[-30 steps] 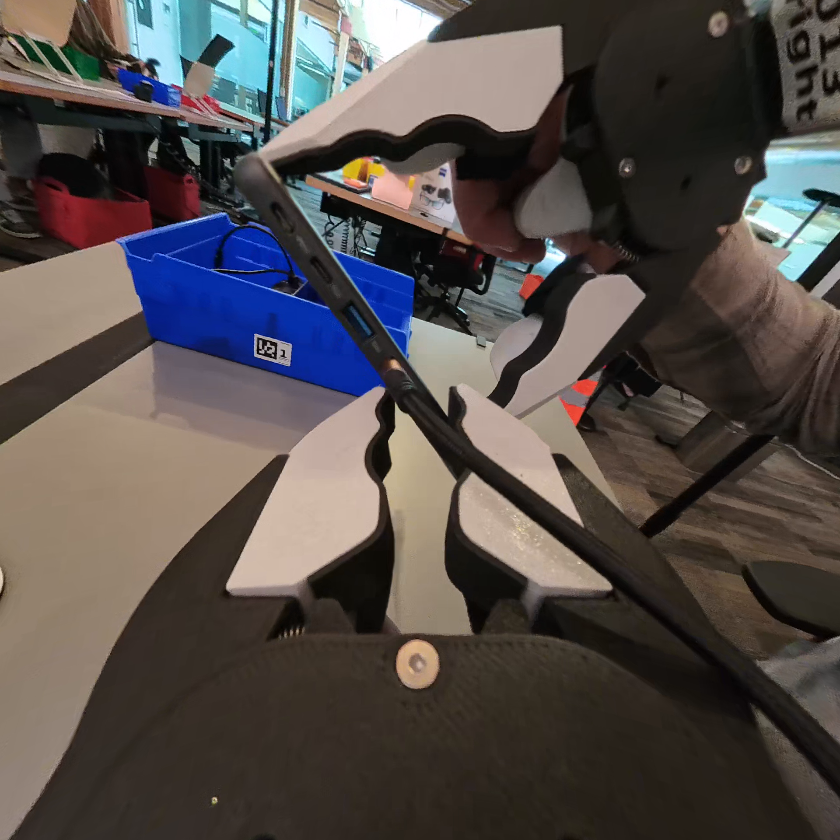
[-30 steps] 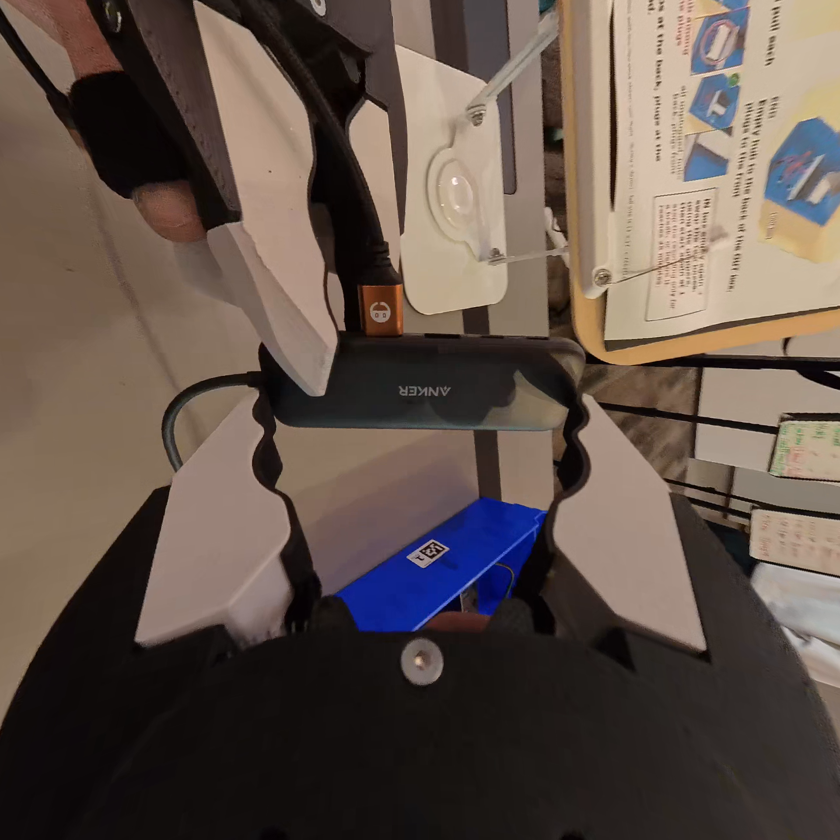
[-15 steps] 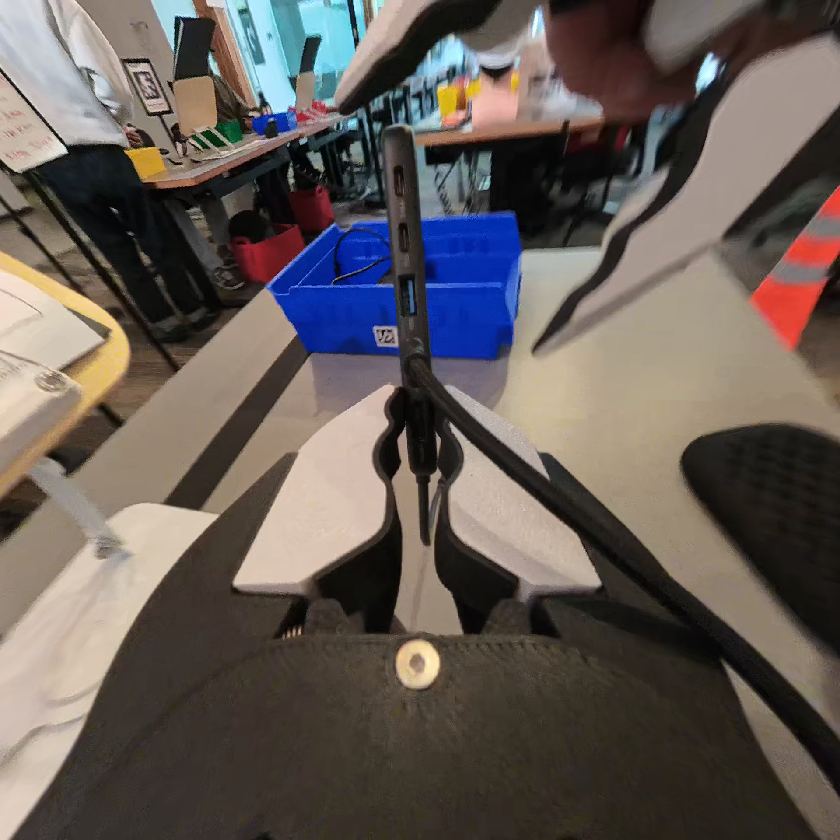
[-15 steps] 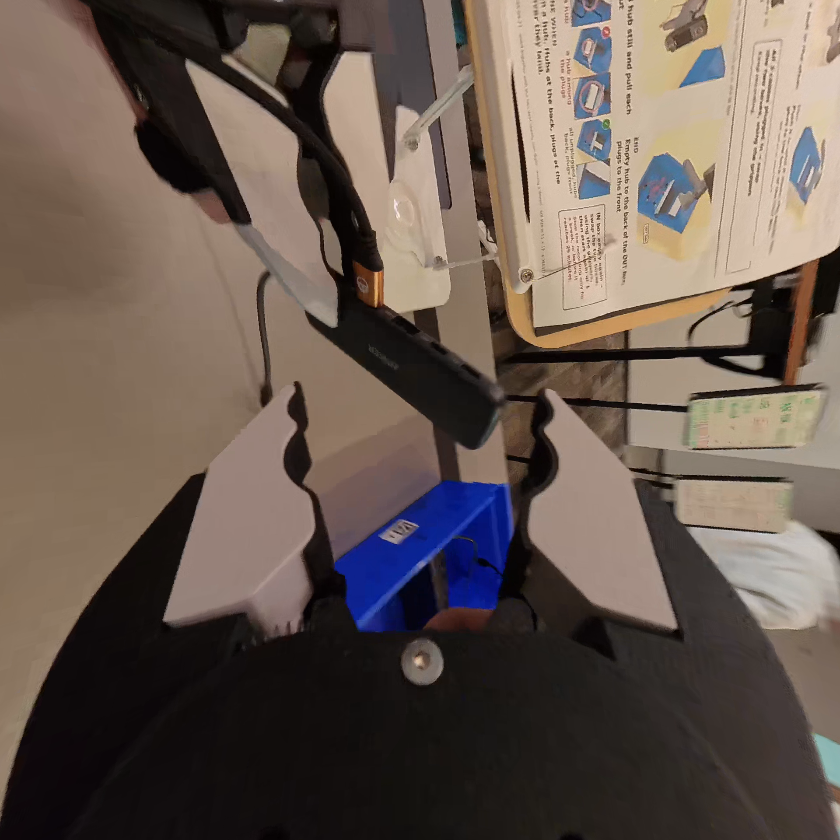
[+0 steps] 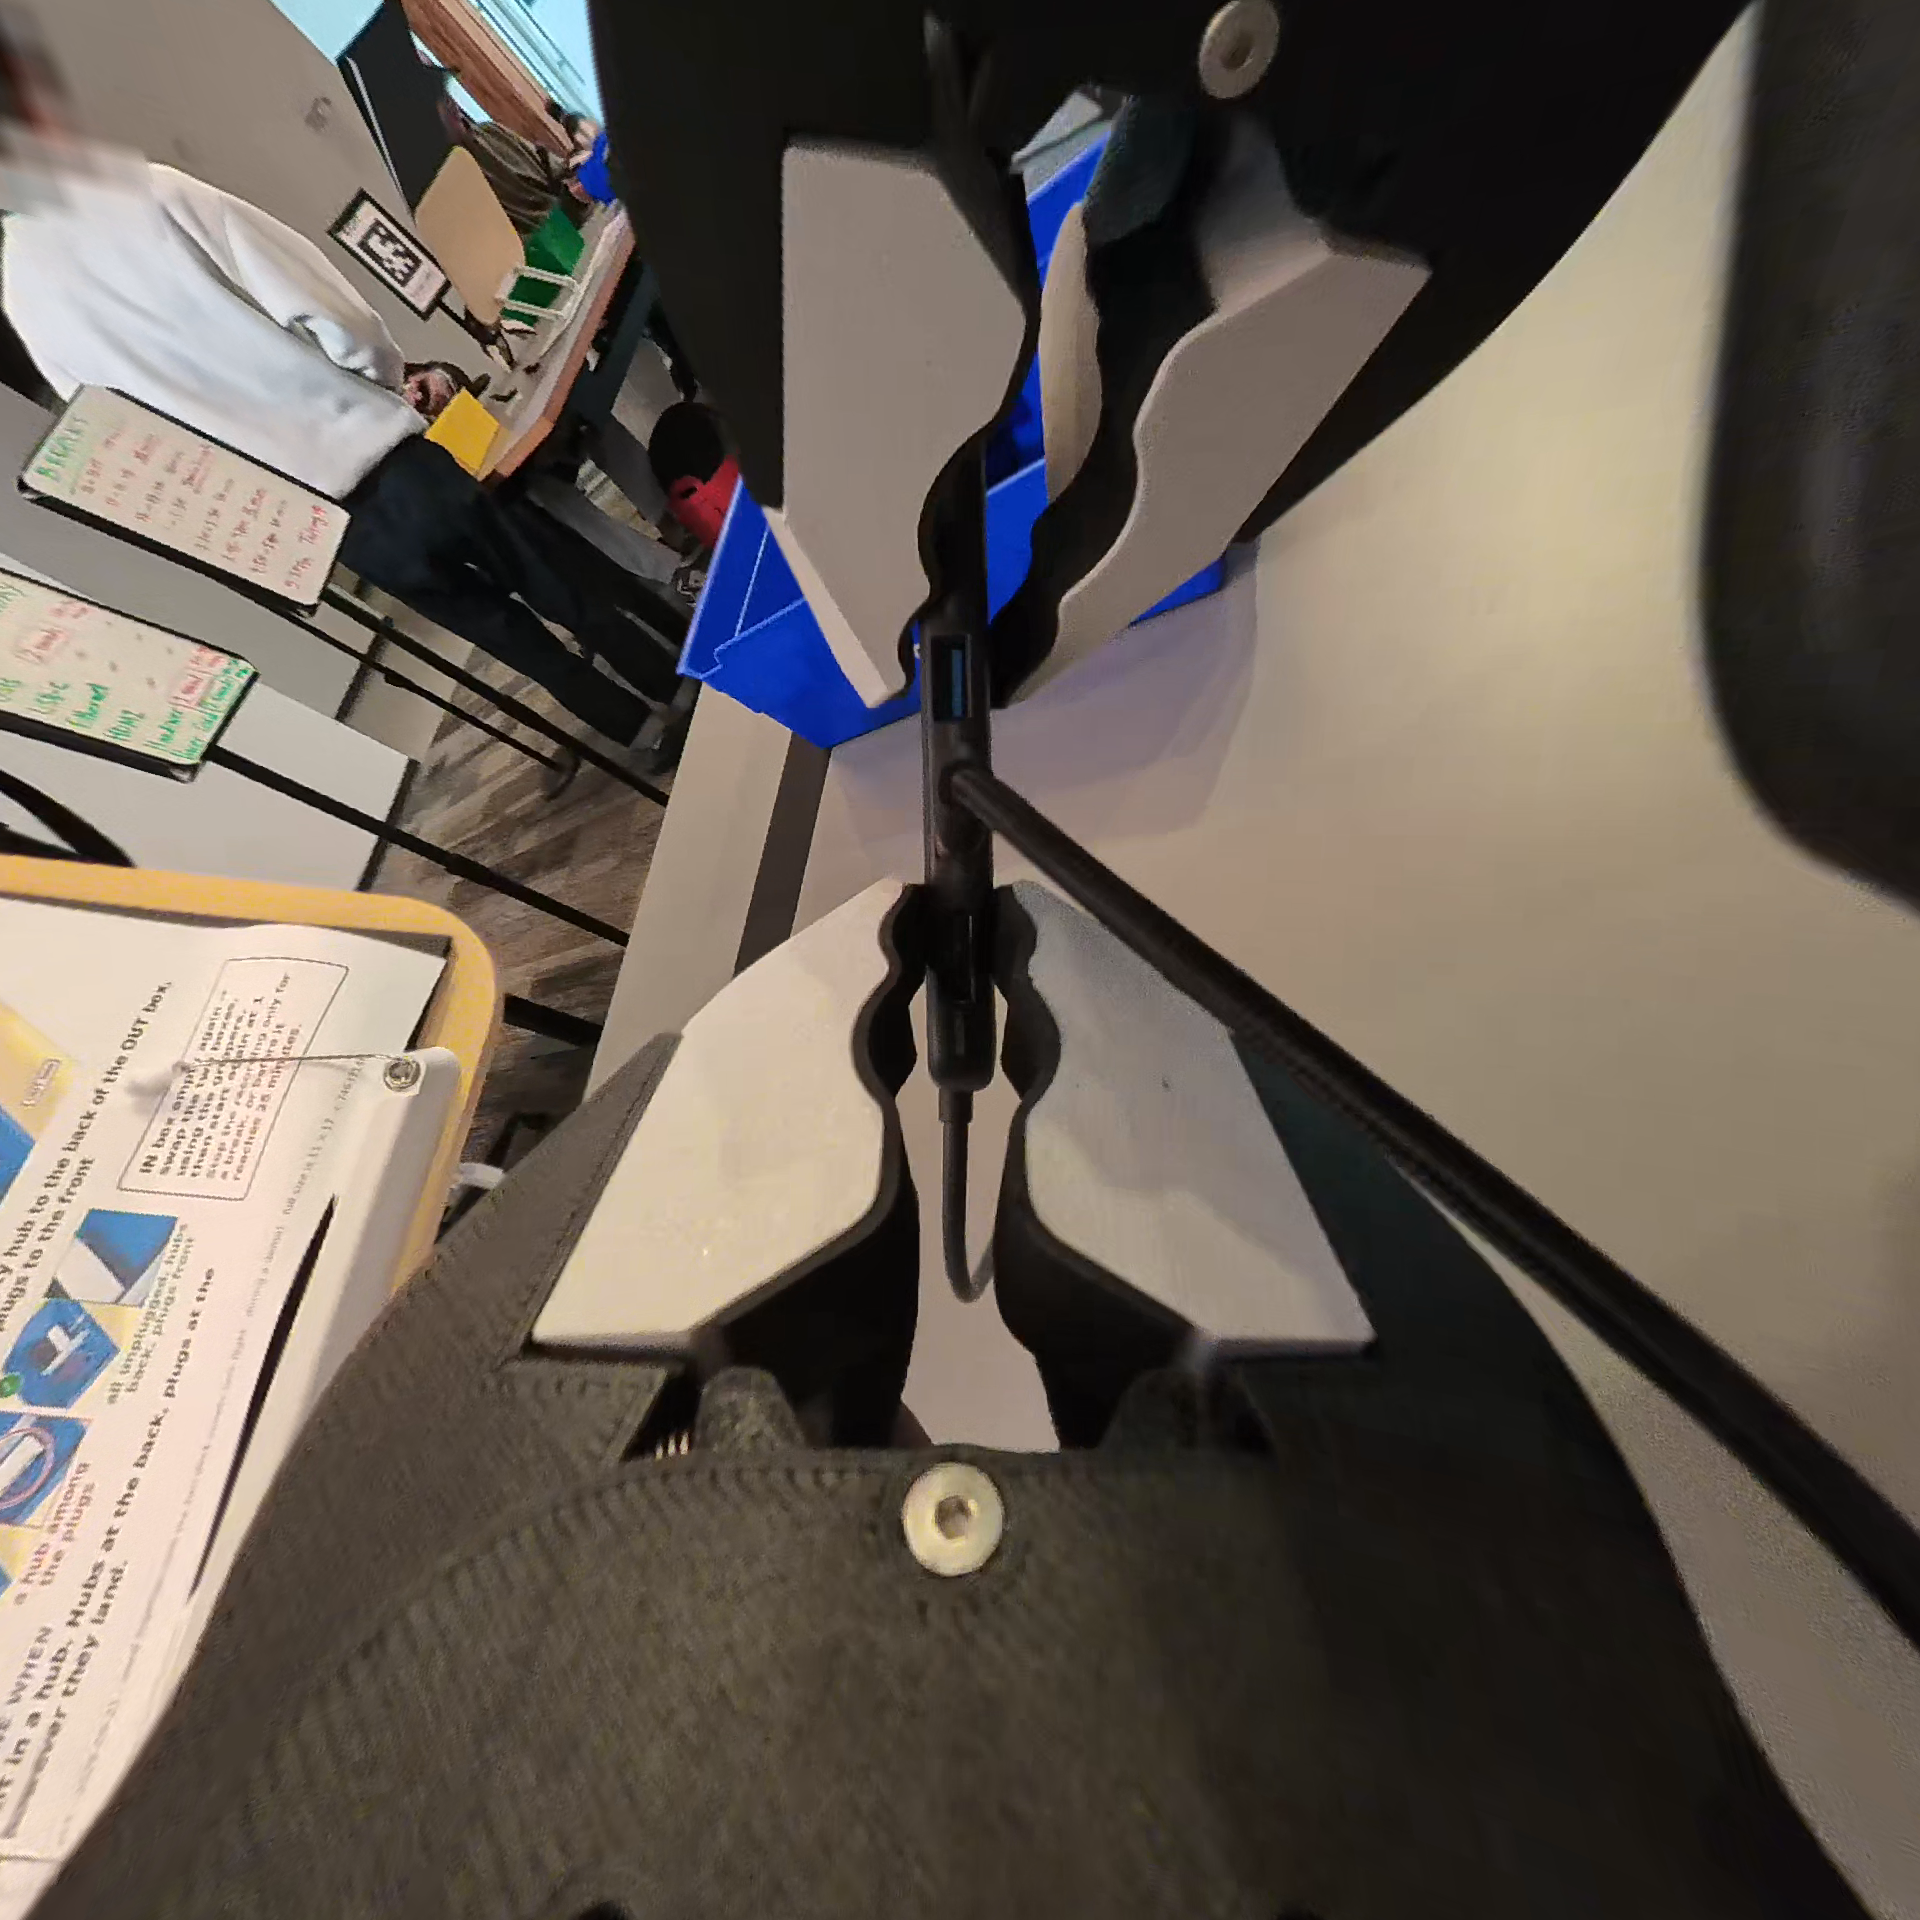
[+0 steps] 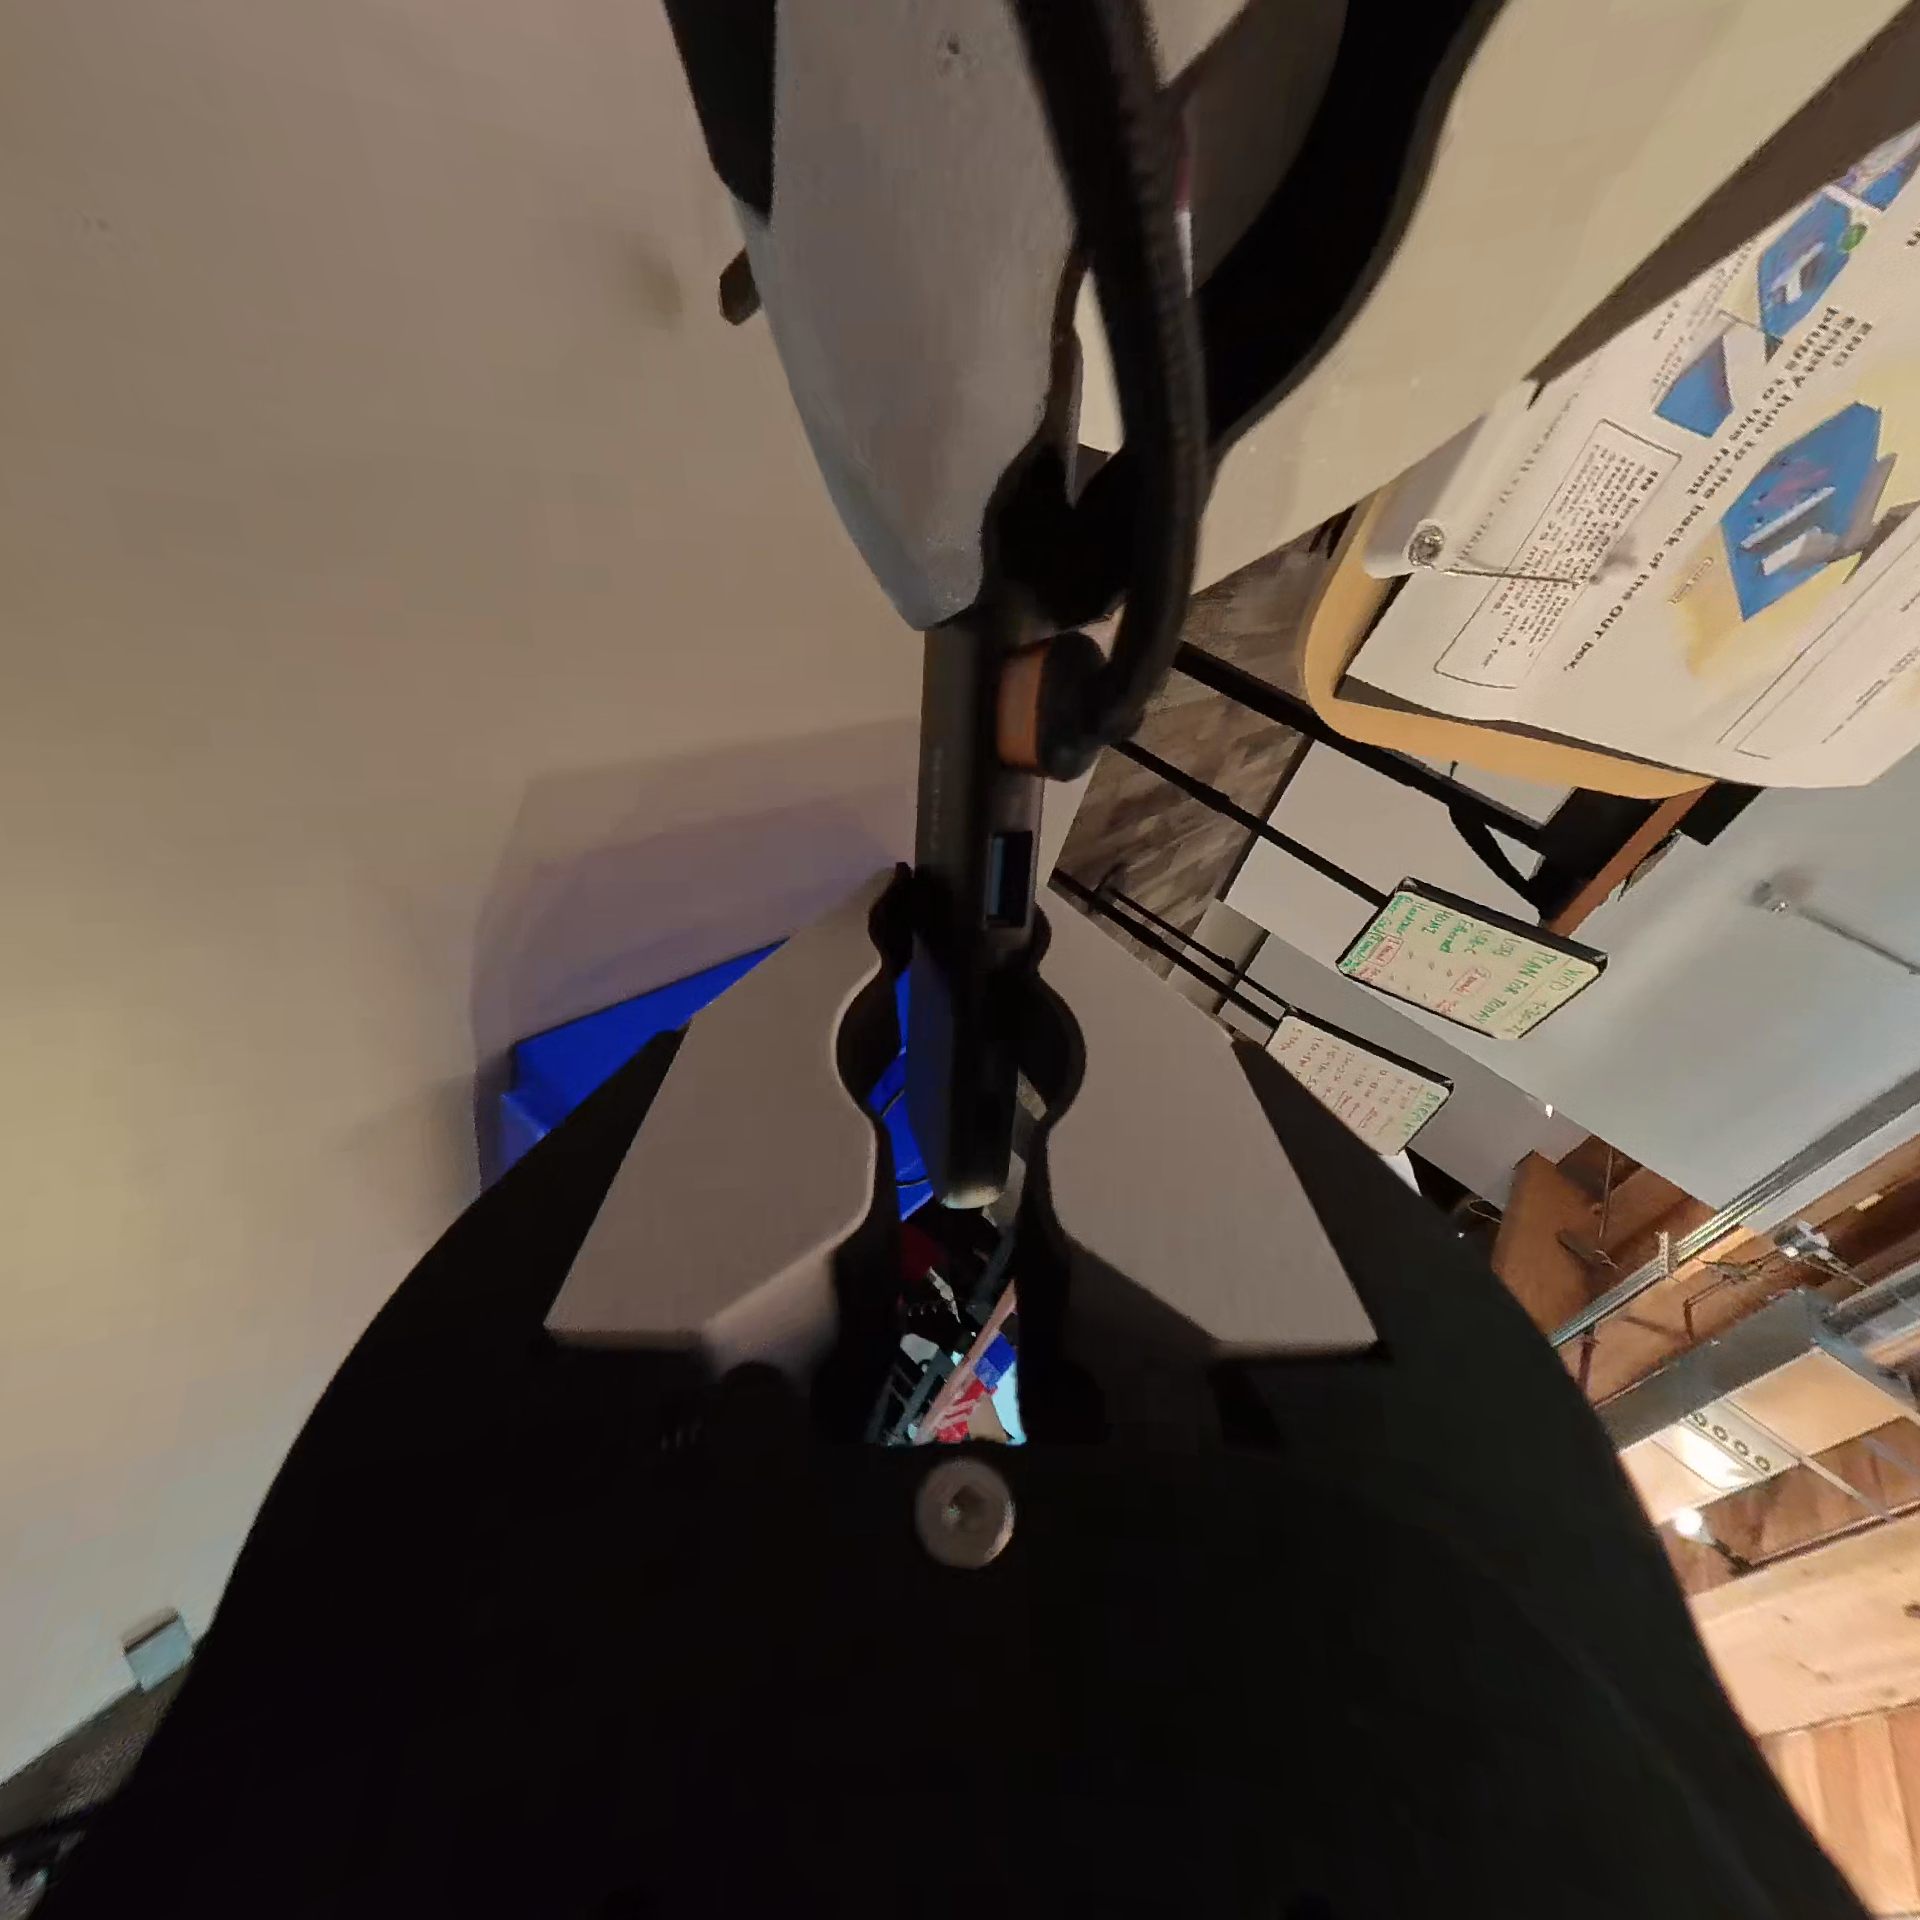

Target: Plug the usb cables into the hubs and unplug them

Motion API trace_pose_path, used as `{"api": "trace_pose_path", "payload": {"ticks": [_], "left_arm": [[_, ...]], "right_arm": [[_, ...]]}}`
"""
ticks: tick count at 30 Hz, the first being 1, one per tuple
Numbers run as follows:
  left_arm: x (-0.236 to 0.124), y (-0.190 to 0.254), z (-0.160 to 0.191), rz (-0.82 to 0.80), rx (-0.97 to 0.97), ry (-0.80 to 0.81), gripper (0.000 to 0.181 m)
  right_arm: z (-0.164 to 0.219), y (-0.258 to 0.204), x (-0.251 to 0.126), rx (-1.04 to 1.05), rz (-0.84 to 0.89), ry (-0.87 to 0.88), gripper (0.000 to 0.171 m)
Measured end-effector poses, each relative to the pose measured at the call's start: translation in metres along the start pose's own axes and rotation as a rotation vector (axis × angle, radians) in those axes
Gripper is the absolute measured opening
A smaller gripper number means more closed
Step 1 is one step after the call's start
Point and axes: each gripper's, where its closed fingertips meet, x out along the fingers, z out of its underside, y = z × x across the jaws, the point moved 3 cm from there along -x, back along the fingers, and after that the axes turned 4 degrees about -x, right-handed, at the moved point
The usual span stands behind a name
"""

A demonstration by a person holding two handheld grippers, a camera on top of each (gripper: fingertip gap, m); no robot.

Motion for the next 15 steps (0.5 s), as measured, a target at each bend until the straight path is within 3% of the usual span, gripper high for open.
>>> {"api": "trace_pose_path", "payload": {"ticks": [7, 10, 13, 15], "left_arm": [[-0.003, 0.003, -0.009, 0.023, -0.011, 0.046, 0.014], [-0.012, -0.007, -0.014, -0.004, -0.04, 0.086, 0.024], [-0.03, -0.035, -0.018, -0.123, -0.094, 0.145, 0.022], [-0.056, -0.074, -0.017, -0.352, -0.171, 0.185, 0.017]], "right_arm": [[0.005, -0.008, -0.005, 0.186, -0.05, 0.095, 0.01], [0.013, -0.007, -0.007, 0.268, -0.058, 0.114, 0.01], [0.027, -0.008, -0.005, 0.39, -0.092, 0.138, 0.01], [0.038, -0.01, -0.001, 0.479, -0.117, 0.155, 0.01]]}}
